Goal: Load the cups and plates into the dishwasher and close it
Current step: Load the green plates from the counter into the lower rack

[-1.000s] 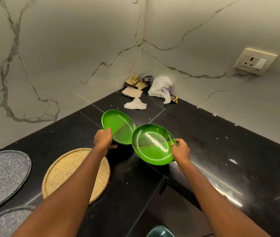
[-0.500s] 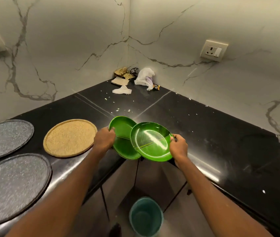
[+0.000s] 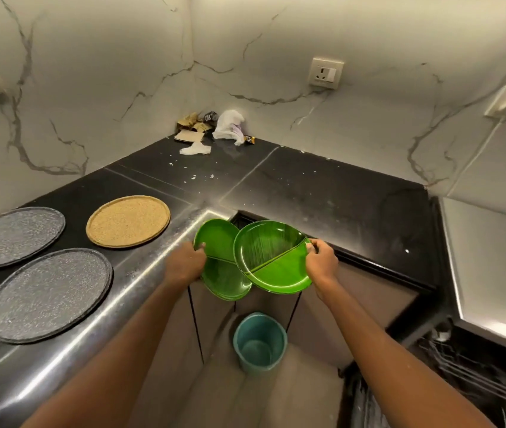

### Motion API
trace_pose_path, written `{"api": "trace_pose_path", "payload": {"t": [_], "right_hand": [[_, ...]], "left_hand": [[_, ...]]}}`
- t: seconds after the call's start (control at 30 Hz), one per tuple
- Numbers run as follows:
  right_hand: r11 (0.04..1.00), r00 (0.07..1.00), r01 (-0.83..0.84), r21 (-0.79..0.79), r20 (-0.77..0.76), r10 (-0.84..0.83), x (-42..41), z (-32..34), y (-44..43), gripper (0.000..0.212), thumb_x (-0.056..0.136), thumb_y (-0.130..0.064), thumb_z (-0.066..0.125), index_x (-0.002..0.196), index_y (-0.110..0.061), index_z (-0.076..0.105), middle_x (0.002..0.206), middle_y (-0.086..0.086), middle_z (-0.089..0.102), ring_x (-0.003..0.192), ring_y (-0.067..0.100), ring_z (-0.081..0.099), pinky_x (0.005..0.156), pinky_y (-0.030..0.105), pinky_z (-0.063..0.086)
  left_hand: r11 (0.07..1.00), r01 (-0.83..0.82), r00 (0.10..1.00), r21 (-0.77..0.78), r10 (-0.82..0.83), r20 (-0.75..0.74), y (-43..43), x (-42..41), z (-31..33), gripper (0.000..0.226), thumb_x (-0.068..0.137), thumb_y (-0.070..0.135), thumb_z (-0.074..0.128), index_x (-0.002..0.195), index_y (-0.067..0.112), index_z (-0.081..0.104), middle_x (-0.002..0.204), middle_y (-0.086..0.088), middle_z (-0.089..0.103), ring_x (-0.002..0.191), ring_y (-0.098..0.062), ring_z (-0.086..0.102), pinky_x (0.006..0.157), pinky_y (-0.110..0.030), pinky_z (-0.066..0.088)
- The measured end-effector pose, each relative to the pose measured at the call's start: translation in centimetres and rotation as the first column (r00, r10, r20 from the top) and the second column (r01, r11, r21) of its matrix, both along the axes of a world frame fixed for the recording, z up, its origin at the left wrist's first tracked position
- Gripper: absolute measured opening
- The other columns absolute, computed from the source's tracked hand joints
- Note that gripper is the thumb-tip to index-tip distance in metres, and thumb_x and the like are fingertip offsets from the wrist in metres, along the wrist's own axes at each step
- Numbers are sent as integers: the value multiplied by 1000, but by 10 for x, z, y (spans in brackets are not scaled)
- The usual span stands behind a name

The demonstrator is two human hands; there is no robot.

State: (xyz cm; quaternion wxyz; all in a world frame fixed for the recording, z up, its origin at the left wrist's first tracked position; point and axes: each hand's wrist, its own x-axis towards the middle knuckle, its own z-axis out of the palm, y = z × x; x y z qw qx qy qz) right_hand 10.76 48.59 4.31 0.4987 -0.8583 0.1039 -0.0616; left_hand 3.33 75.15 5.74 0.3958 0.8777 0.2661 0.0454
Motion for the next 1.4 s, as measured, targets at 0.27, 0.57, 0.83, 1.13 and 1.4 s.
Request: {"api": "trace_pose_path", "payload": {"t": [0.27, 0.57, 0.83, 1.13, 1.4], "right_hand": [[998, 997, 70, 0, -14, -70, -104, -17, -34, 18, 97, -16, 52, 105, -11, 68, 101, 12, 70, 93, 29, 62, 79, 37, 47], [984, 989, 127, -126, -57, -135, -202, -32, -100, 19, 97, -20, 53, 108, -14, 67, 101, 10, 70, 96, 28, 62, 73, 27, 38], [967, 989, 63, -245, -112, -92, -266, -41, -178, 14, 94, -19, 57, 107, -20, 64, 95, 6, 69, 90, 27, 64, 69, 30, 41], [858, 980, -36, -512, -185, -69, -334, -58, -295, 24, 95, -20, 53, 116, -24, 63, 112, 4, 68, 103, 30, 62, 80, 36, 48], [808, 970, -145, -571, -241, 3, -359, -79, -382, 26, 92, -9, 50, 109, -20, 66, 111, 6, 65, 97, 28, 62, 82, 38, 51]], "left_hand": [[995, 100, 988, -5, -100, -116, -36, -87, -35, 34, 93, 36, 49, 103, 6, 61, 107, -21, 66, 96, -39, 63, 86, -43, 52], [981, 189, 965, 30, -180, -188, -87, -144, -66, 28, 94, 33, 49, 100, 7, 56, 112, -21, 63, 106, -40, 57, 82, -37, 43], [959, 284, 927, 6, -272, -259, -152, -180, -86, 26, 94, 26, 48, 110, 5, 54, 118, -22, 60, 111, -40, 55, 89, -39, 42], [922, 386, 882, 36, -357, -309, -276, -222, -96, 27, 93, 16, 46, 112, 0, 53, 122, -22, 59, 115, -40, 53, 92, -40, 41], [917, 399, 869, 25, -369, -328, -380, -254, -105, 29, 92, 8, 44, 117, -2, 54, 124, -24, 58, 118, -39, 53, 97, -42, 40]]}}
